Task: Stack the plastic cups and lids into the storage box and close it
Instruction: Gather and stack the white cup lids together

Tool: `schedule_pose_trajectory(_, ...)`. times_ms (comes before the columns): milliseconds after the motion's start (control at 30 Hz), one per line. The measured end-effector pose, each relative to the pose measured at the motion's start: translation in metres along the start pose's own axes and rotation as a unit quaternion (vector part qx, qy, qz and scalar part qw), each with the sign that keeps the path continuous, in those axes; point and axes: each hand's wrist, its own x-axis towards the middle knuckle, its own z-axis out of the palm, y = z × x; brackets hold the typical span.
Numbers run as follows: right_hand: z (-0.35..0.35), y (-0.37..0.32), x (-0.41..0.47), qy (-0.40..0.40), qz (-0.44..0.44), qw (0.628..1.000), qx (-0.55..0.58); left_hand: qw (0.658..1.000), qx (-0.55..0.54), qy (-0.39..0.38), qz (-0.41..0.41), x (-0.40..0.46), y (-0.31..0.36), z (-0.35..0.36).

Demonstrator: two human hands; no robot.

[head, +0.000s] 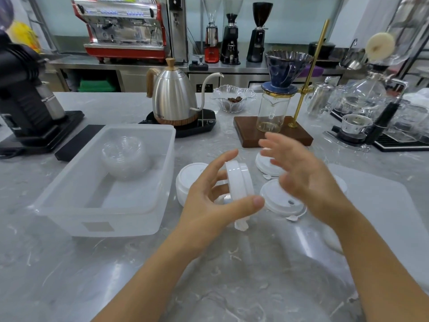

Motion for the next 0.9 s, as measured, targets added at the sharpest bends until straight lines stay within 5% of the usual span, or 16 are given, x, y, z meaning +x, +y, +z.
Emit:
schedule_pose_trajectory(100,-0.023,0.012,0.002,0.132,0.066,0.989,-0.018,1.0,0.0,0.006,-0.005,0.001,0.0,0.0)
schedule_pose_trajectory(200,-0.028,0.028,0.002,0.173,0.147,0.965,-0.13,0.999,-0.043,0.001,-0.016,0.002,-0.003,0.001)
schedule_pose_trajectory(600,-0.011,0.041,-0.005,-0.049,0.261,0.87,-0.416,0.996,-0.078,-0.039,-0.015,0.004,-0.01,0.004)
schedule_pose_trajectory(900,-0.007,0.033,-0.003,-0.042,0.247,0.898,-0.361,0.986,-0.161,-0.018,-0.047,0.007,-0.011,0.001)
